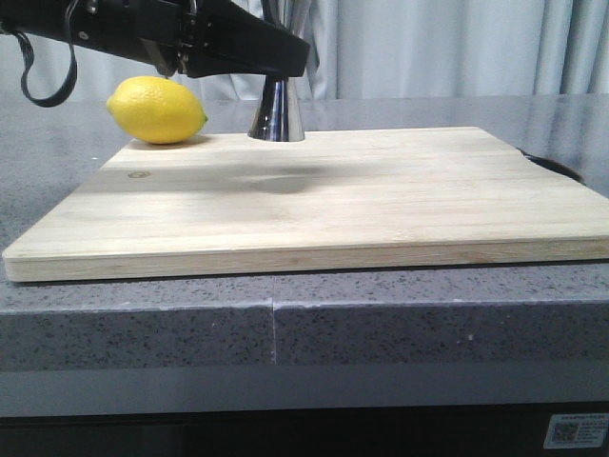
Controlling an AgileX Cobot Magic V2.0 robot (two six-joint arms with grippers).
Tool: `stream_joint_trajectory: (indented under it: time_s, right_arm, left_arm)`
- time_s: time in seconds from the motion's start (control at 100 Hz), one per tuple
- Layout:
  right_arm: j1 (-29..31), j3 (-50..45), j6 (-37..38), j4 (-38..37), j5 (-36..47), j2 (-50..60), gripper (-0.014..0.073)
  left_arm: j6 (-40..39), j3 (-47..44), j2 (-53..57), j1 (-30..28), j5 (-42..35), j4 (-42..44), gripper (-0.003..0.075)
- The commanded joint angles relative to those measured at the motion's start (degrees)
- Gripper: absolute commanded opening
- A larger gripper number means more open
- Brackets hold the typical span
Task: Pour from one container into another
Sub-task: 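Tilt the beaker upright with the right gripper and move it away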
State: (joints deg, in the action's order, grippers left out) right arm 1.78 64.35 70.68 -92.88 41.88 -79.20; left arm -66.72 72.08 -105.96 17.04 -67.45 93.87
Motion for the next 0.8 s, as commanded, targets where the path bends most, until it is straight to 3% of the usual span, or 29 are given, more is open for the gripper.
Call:
stream_joint_trajectory:
  time_s: [0.0,0.32,0.79]
  right_arm:
    - [2.0,-0.79,0.32,1.86,1.13,2.2,0.0163]
    - [3.91,-9.14,-9.36,7.49,1.81,0.15,0.0163]
    - [3.91,-11.18,-27.68,25.91,8.3,-10.6,0.0163]
  left_arm:
    - [-0.18,1.6,3.22,0.31,-10.47,-3.84,0.0113]
    - [-0.04,1.6,3.22,0.31,-10.47,-3.84,0.0113]
    - [-0.04,1.6,3.22,0.31,-10.47,-3.84,0.0113]
